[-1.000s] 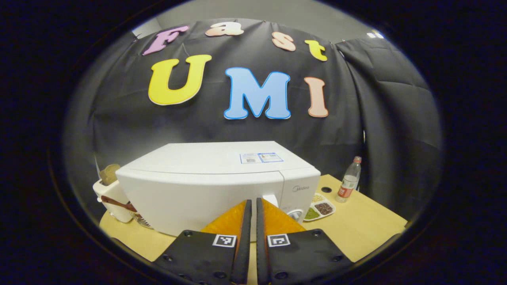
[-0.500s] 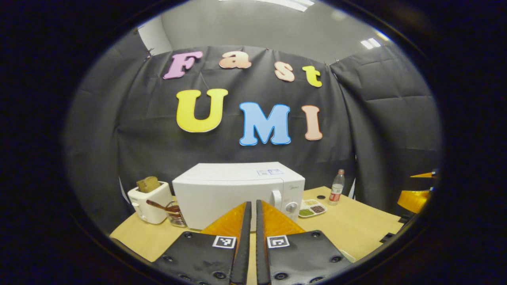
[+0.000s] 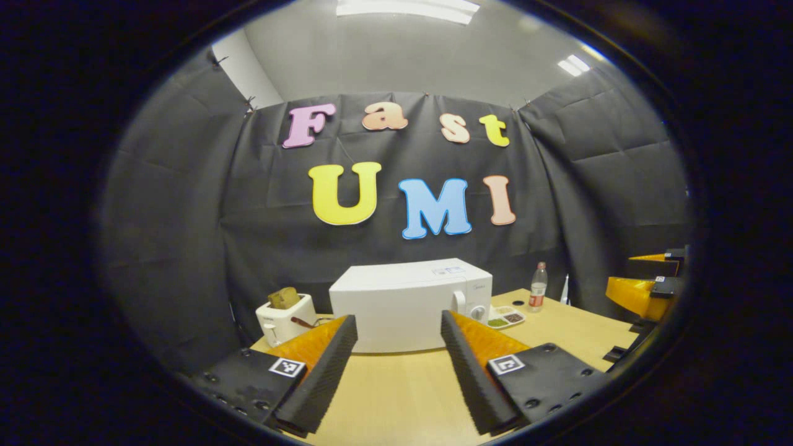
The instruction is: Open the microwave oven with the left hand, put the food in, and close the microwave oven.
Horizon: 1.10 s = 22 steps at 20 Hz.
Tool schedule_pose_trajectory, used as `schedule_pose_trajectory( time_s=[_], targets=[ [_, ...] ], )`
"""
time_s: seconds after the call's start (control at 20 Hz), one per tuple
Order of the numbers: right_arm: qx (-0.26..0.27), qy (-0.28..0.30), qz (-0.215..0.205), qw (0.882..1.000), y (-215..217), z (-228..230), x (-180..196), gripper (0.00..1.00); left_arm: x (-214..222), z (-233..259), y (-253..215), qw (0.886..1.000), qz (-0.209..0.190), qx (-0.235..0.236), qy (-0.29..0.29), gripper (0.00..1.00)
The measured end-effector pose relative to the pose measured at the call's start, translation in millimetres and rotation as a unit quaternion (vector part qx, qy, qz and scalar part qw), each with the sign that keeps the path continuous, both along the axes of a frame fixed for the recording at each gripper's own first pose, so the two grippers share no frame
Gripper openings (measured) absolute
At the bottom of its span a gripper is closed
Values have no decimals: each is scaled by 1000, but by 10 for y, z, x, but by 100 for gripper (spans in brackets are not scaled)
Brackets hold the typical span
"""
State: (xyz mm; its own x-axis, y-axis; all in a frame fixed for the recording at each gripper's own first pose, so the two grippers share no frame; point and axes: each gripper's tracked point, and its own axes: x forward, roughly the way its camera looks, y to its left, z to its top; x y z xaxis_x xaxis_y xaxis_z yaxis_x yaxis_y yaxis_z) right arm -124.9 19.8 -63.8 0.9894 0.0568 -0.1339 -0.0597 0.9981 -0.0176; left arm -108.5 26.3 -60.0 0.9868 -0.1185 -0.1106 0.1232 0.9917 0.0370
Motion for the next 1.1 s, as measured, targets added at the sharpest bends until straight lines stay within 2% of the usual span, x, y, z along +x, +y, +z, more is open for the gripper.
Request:
schedule_pose_trajectory(
  time_s=[0.05, 0.35, 0.7, 1.1],
  targets=[
    [2, -4, 4, 1000, 47, 29, -37, 88, -84, 19, 30, 1000, 2, 0, -3, 98],
    [5, -28, 15, 999, 179, 189, -188, 88, -425, 177, 133, 1000, 15, -18, -19, 98],
    [-9, -65, 18, 998, 143, 480, -173, 88, -516, 234, 303, 998, 45, -21, -27, 98],
    [-10, -74, 22, 997, 206, 562, -161, 88, -502, 332, 314, 998, 47, -20, -38, 98]
  ],
)
